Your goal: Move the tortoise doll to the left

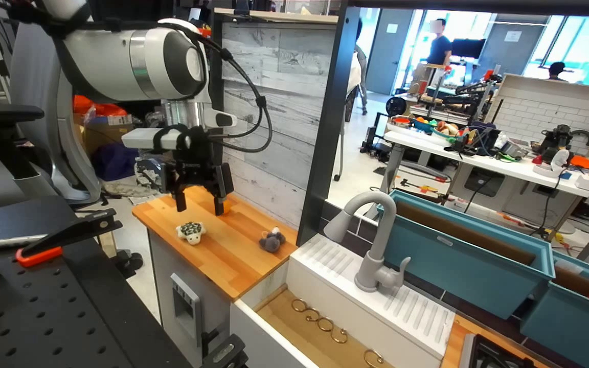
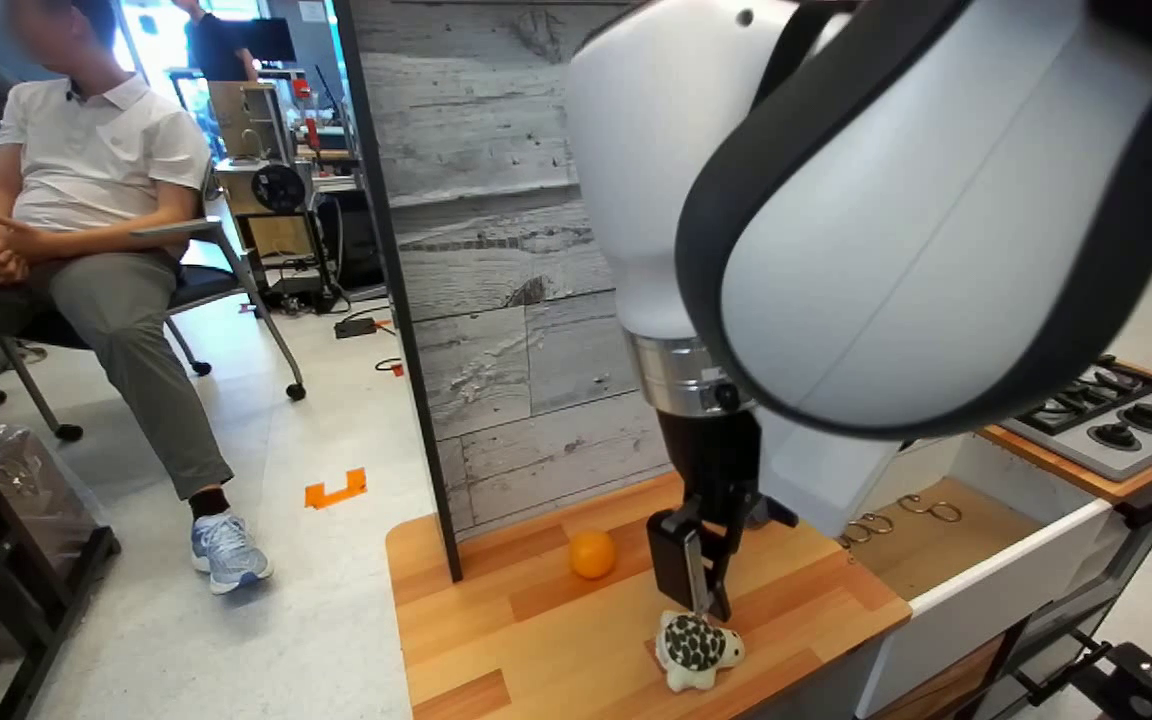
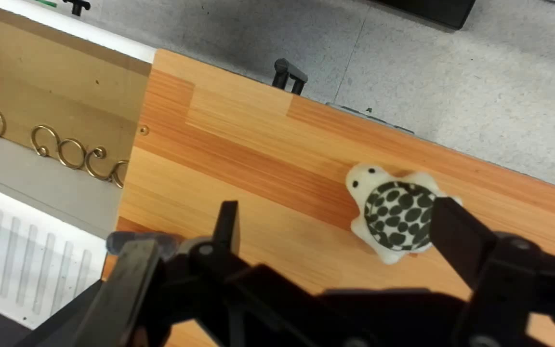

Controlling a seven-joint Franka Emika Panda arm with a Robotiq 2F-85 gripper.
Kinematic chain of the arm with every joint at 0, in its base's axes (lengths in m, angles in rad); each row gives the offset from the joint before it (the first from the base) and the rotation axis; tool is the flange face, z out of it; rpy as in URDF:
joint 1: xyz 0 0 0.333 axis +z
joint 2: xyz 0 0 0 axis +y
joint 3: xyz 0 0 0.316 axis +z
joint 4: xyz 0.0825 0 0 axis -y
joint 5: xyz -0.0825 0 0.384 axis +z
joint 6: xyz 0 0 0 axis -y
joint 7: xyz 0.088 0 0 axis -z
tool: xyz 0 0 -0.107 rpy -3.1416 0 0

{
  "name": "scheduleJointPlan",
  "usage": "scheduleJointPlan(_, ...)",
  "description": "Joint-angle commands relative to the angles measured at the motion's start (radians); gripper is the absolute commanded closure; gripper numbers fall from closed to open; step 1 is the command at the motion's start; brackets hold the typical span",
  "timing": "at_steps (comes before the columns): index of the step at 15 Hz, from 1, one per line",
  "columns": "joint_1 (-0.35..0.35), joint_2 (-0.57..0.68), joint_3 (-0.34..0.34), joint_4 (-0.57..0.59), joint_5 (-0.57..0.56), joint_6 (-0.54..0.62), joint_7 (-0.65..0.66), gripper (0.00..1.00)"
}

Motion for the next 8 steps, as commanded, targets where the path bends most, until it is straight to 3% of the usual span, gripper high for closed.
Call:
scheduleJointPlan(1, -0.028, -0.152, -0.007, -0.136, -0.026, 0.011, -0.001, 0.0)
scheduleJointPlan(5, -0.08, -0.249, 0.002, -0.205, -0.012, 0.002, -0.007, 0.0)
scheduleJointPlan(6, -0.069, -0.182, 0.008, -0.143, -0.018, -0.005, 0.011, 0.0)
scheduleJointPlan(8, -0.089, -0.218, 0.009, -0.171, -0.017, -0.005, 0.009, 0.0)
